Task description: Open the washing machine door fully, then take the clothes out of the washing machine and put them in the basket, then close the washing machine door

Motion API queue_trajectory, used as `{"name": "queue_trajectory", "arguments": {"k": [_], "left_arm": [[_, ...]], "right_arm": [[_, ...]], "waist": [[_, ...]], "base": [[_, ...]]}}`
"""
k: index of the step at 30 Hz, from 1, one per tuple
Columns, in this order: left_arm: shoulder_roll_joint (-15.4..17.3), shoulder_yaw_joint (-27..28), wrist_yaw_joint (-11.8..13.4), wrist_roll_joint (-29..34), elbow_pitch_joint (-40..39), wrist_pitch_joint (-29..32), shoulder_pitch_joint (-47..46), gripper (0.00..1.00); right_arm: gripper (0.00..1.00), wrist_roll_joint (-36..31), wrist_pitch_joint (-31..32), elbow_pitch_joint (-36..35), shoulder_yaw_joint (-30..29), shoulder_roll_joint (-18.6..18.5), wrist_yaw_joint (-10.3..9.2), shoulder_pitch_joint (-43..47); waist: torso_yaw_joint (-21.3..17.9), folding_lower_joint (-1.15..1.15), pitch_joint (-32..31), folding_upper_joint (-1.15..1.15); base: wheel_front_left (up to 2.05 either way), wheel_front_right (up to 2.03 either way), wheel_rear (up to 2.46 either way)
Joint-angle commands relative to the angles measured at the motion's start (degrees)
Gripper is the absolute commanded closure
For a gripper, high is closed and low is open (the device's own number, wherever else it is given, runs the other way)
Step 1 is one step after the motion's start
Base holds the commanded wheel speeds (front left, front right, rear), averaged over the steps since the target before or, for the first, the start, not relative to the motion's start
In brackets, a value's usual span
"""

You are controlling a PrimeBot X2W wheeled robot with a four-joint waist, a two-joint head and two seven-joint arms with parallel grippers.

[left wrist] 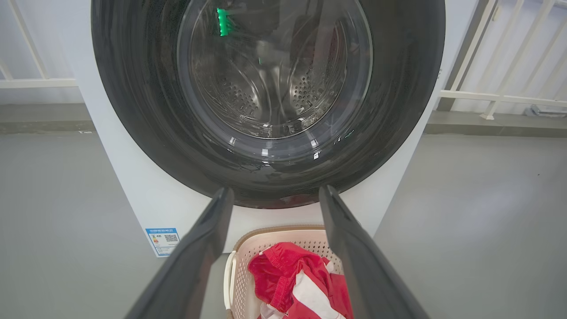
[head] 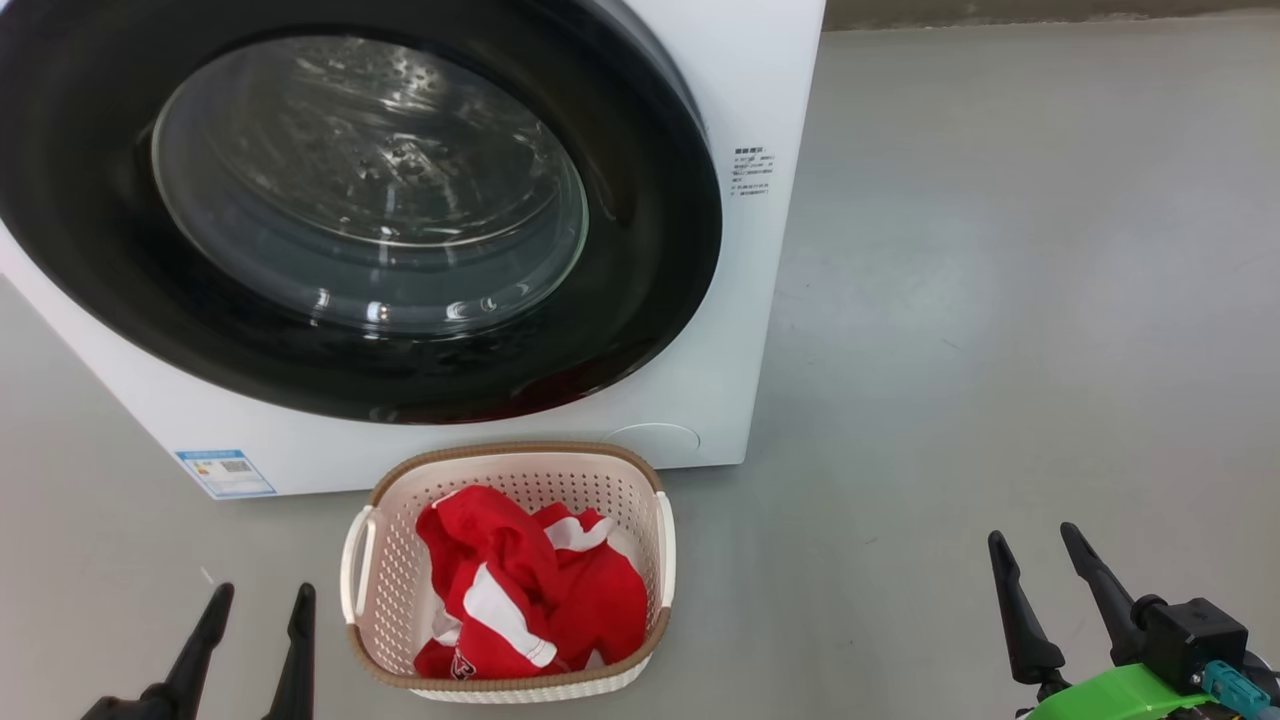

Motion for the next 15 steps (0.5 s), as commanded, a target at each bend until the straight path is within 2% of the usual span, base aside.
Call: {"name": "queue_trajectory", "arguments": {"k": [1, 15], "left_arm": [[1.48, 2.37, -0.32, -0.44, -1.38, -0.52, -0.37, 0.00], [1.05, 2.65, -0.32, -0.99, -1.90, -0.52, -0.07, 0.00]], "right_arm": [[0.00, 0.40, -0.21, -1.55, 0.94, -0.65, -0.21, -0.31], [0.00, 0.00, -0.21, -1.99, 0.27, -0.39, -0.21, 0.38]], "waist": [[-0.24, 0.00, -0.14, 0.00], [-0.10, 0.00, -0.07, 0.00]], "base": [[0.00, 0.00, 0.00], [0.00, 0.00, 0.00]]}}
